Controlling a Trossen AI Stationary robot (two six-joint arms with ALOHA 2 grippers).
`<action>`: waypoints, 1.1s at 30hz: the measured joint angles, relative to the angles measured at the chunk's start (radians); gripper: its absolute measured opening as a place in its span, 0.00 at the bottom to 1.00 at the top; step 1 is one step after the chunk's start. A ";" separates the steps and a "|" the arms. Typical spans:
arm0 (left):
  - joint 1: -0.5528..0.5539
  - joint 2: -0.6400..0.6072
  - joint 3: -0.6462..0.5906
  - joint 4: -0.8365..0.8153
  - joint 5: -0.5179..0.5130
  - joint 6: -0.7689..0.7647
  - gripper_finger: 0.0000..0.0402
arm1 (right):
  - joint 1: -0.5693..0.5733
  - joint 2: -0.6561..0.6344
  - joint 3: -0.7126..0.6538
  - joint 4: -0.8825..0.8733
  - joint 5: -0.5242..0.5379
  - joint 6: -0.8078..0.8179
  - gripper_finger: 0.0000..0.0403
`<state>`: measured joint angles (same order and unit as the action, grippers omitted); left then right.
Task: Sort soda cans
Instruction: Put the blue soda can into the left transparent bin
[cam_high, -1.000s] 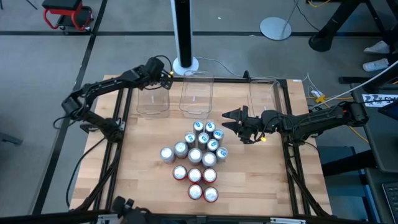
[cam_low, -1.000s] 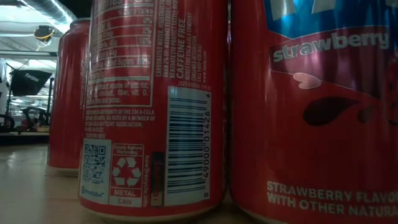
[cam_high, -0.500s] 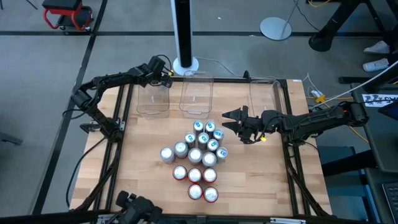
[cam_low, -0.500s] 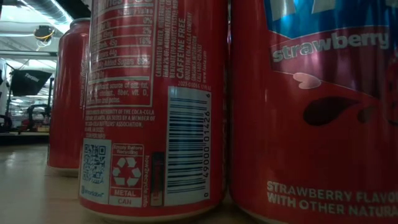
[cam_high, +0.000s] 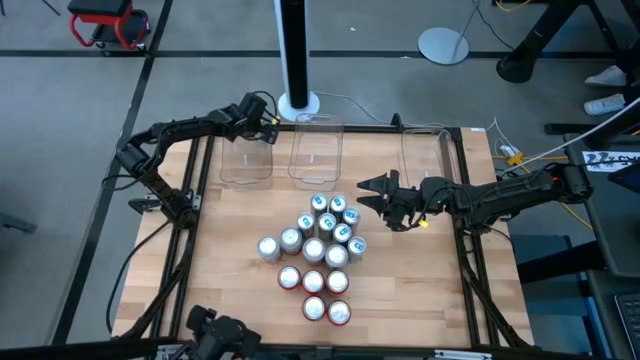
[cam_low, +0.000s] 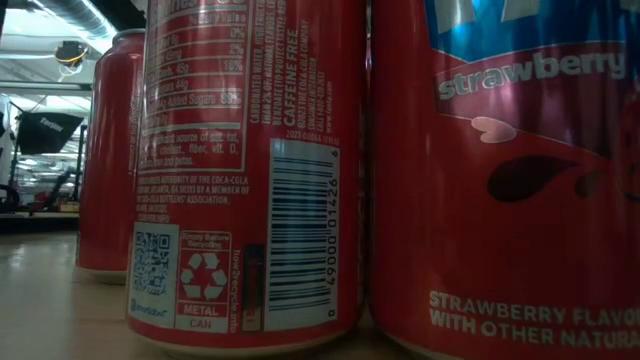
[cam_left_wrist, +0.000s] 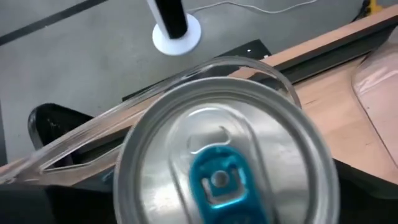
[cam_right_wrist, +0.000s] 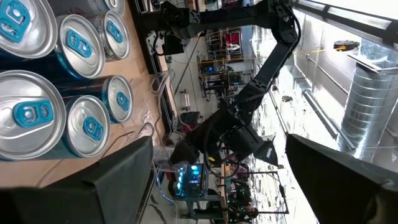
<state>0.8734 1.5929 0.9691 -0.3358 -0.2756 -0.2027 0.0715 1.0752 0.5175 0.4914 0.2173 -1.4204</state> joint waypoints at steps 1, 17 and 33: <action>0.000 0.000 0.000 0.000 0.000 0.004 0.76 | 0.000 0.000 0.000 -0.001 0.000 0.000 0.91; -0.005 -0.193 0.093 -0.132 -0.002 0.077 0.79 | 0.000 0.000 0.000 0.000 0.000 0.000 0.91; -0.314 -0.352 0.100 -0.151 0.141 0.178 0.79 | 0.000 0.000 0.000 0.000 0.000 0.000 0.91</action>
<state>0.5590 1.2411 1.0691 -0.4871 -0.1348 -0.0250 0.0715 1.0752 0.5175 0.4915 0.2173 -1.4204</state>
